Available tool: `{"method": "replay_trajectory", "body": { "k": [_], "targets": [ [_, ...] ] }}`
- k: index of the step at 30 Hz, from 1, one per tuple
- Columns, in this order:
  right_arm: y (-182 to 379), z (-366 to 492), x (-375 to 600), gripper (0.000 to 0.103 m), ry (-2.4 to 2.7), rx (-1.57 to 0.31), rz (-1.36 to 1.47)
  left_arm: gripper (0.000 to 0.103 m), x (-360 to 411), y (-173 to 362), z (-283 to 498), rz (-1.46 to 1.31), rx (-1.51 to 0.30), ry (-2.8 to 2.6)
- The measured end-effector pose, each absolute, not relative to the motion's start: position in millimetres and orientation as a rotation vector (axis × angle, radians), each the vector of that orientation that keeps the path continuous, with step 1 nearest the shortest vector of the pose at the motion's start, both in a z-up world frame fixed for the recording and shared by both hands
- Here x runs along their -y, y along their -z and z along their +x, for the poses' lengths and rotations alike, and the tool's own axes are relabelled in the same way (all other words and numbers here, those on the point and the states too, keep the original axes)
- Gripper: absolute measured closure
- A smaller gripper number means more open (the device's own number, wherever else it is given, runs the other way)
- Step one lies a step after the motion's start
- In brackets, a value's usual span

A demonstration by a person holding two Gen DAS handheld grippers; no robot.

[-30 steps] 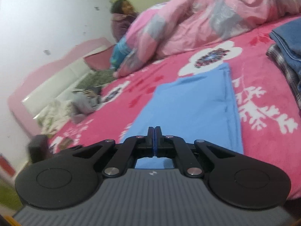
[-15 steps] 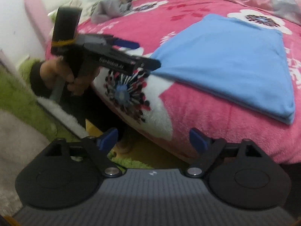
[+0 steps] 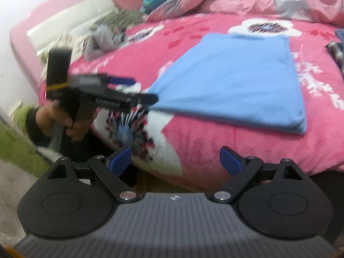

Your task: Fold clothes

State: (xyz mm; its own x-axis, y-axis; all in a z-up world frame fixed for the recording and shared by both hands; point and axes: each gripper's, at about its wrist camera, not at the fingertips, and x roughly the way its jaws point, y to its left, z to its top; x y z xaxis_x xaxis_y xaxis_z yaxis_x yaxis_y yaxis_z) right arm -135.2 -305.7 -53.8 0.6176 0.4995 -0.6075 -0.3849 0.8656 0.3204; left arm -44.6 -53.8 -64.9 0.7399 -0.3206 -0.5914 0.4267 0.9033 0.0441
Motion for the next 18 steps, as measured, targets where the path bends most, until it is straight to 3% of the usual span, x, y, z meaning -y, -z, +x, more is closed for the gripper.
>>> {"method": "replay_trajectory", "body": {
  "k": [4,13,14,18],
  "targets": [
    [45,-132,323,0.014,-0.422,-0.597,0.265,0.000,54,42,-49,0.179,-0.521,0.422],
    [40,-98,325,0.015,-0.114,-0.398,0.159,0.000,104,45,-4,0.150,-0.649,0.452],
    [41,-96,321,0.017,-0.071,-0.388,0.117,0.000,107,47,-2,0.148,-0.661,0.446],
    [49,-89,319,0.047,0.001,-0.383,0.075,0.000,121,56,9,0.139,-0.710,0.421]
  ]
}}
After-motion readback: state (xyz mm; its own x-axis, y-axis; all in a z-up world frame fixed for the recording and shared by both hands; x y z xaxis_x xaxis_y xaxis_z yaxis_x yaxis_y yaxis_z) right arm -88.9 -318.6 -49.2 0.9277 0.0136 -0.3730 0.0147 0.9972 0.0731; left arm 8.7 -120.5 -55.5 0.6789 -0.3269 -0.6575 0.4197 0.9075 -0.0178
